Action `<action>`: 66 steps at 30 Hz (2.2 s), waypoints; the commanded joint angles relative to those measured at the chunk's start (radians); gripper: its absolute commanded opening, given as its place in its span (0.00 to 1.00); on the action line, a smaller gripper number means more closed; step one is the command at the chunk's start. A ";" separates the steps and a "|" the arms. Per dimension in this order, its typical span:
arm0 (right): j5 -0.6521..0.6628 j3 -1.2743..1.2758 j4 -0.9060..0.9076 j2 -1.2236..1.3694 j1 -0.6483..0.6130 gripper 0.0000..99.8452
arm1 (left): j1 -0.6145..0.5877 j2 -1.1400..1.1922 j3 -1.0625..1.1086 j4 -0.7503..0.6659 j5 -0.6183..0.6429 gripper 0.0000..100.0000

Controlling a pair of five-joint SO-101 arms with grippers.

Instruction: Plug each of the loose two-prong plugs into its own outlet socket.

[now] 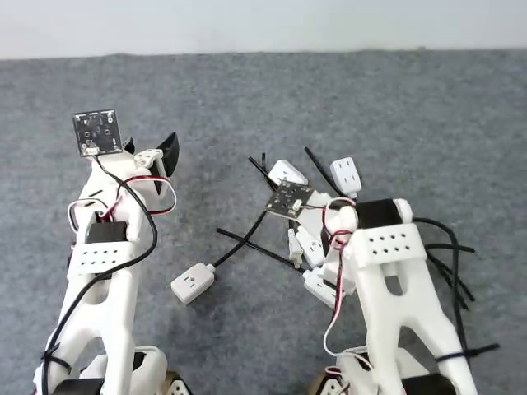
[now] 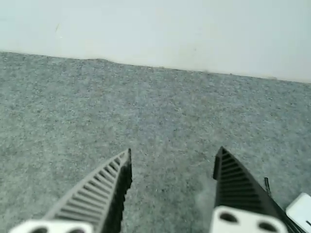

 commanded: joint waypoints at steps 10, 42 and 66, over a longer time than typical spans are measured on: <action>0.032 -0.069 -0.119 0.231 0.013 0.01 | -0.002 -0.005 -0.058 -0.032 0.005 0.27; 0.338 -0.256 -0.189 0.242 -0.067 0.01 | -0.003 -0.005 -0.053 -0.049 0.003 0.27; 0.669 -0.370 -0.166 0.498 -0.131 0.01 | -0.005 0.077 -0.094 -0.068 -0.023 0.27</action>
